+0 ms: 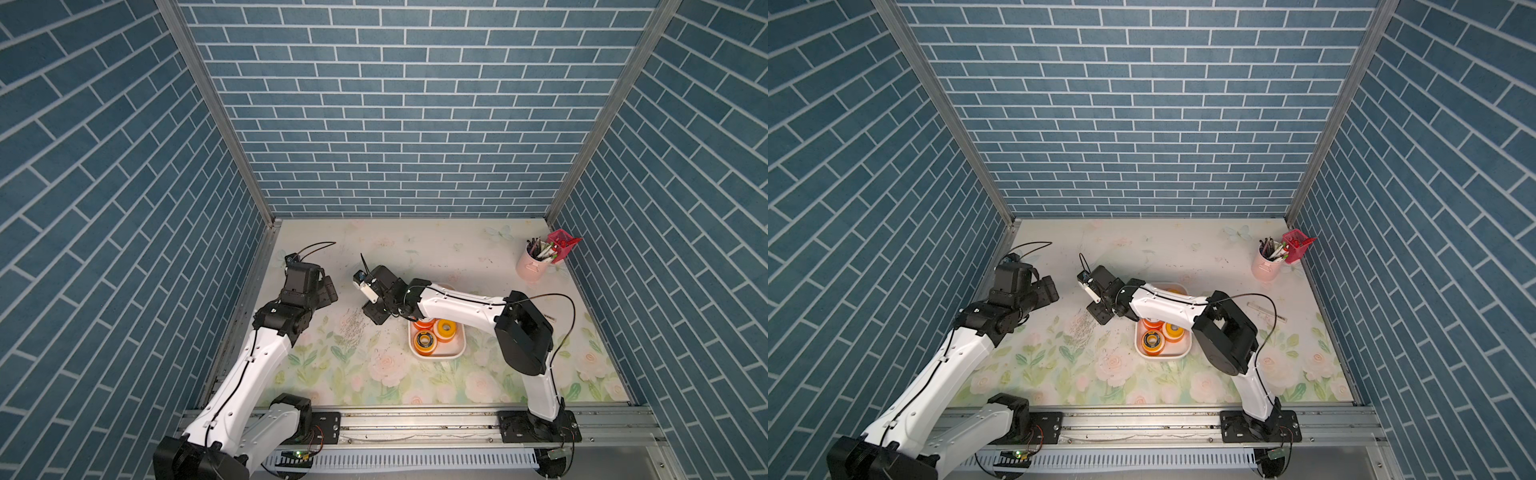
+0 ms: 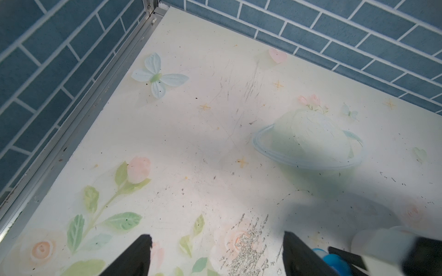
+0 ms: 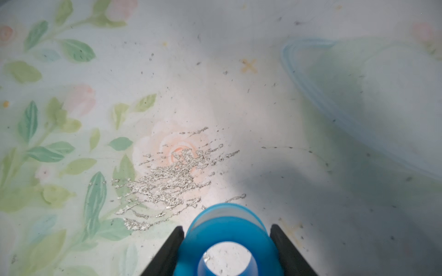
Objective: Put the sealing tape into the storage box
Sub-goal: Pick up the sealing tape at the center of the board, then place the sealing tape in the storage box.
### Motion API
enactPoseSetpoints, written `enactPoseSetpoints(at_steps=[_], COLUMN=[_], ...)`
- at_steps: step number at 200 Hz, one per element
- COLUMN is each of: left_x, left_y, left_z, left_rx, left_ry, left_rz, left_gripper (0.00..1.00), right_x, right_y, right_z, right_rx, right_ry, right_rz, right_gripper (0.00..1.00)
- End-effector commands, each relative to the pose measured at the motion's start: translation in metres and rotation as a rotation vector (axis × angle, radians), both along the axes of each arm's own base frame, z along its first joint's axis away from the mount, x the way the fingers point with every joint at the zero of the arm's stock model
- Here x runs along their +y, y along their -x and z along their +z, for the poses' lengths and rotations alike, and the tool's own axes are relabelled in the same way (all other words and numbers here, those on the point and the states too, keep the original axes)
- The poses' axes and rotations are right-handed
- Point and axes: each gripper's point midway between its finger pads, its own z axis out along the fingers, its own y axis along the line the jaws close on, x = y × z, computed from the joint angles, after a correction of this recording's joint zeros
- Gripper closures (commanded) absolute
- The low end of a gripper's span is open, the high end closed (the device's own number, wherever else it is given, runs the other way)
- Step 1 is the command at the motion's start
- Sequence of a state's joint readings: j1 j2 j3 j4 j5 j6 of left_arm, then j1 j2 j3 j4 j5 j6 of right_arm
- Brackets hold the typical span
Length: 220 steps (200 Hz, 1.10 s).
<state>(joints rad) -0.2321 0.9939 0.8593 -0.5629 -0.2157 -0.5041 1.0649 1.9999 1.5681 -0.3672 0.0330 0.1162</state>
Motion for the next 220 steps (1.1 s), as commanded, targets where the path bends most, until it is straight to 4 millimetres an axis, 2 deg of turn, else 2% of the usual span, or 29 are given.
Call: enactPoseSetpoints(at_steps=[1,36,59,81,112,157,220], left_x=[0.001,0.001,0.001,0.000,-0.001,-0.001,0.000], left_y=[0.001,0.001,0.001,0.000,-0.001,-0.001,-0.001], left_z=[-0.007,-0.008,-0.008,-0.010,-0.012,-0.014,-0.015], left_rx=[0.018,0.022,0.025,0.030,0.039,0.045,0.048], left_ry=[-0.003,-0.004,-0.004,-0.002,-0.003,-0.008,-0.010], left_rz=[0.000,-0.002,-0.003,-0.007,-0.013,-0.010,-0.006], left_gripper=[0.11,0.11,0.11,0.11,0.12,0.12,0.12], right_x=[-0.028,-0.070,-0.100,-0.126,-0.149,-0.157,-0.151], right_y=[-0.006,-0.015,-0.021,-0.021,-0.016,-0.011,-0.016], right_z=[0.020,0.035,0.036,0.031,0.018,0.001,-0.010], right_rx=[-0.050,-0.070,-0.067,-0.071,-0.062,-0.047,-0.037], right_ry=[0.020,0.002,-0.003,-0.005,0.020,0.046,0.062], right_rz=[-0.032,-0.102,-0.154,-0.198,-0.226,-0.231,-0.228], right_gripper=[0.51,0.51,0.51,0.51,0.51,0.51,0.50])
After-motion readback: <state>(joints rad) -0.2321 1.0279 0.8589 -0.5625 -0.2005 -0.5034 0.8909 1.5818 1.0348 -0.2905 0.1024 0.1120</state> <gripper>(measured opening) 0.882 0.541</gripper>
